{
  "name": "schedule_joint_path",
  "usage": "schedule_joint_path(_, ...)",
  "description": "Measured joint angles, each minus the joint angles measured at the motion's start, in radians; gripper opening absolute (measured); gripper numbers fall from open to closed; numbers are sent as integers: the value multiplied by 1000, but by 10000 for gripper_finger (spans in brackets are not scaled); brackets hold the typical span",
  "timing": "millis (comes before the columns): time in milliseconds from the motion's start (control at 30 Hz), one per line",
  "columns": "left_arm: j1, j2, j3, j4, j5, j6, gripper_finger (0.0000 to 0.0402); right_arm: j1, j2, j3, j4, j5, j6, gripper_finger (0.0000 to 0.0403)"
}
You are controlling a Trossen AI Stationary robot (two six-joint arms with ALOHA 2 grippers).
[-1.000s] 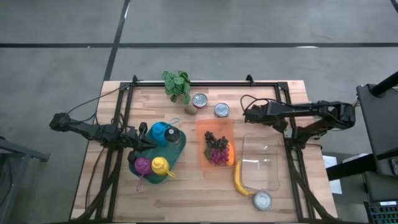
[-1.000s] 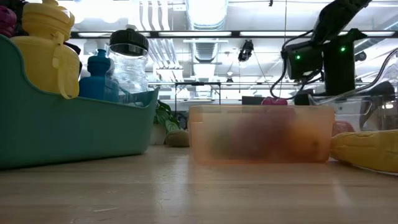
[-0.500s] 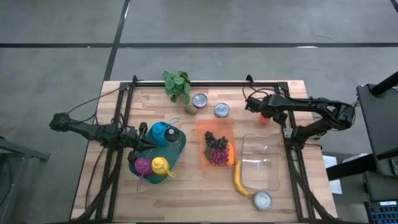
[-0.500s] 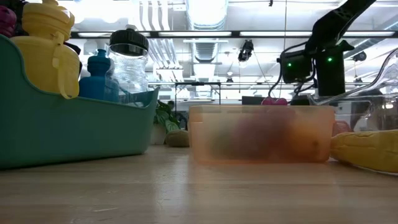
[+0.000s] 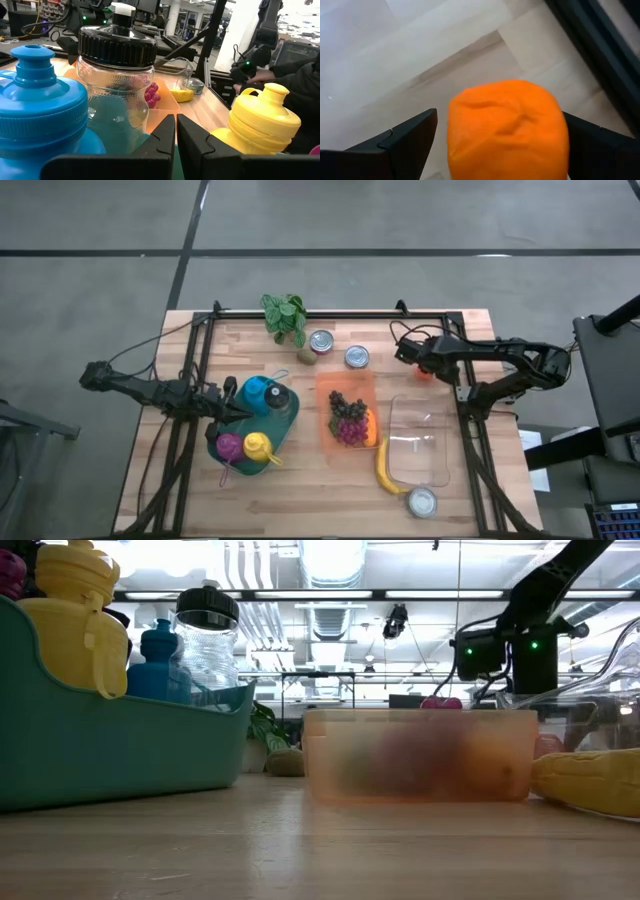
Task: Pick & Place Food Item
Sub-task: Put the orange into the orange bin
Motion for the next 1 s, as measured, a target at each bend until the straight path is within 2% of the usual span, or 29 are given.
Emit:
schedule_joint_path(333, 0, 0, 0, 0, 0, 0, 22, 0, 0, -27, 21, -45, -15, 364)
schedule_joint_path(833, 0, 0, 0, 0, 0, 0, 22, 0, 0, -31, 26, -52, -23, 362)
schedule_joint_path(1000, 0, 0, 0, 0, 0, 0, 22, 0, 0, -31, 30, -51, -22, 319)
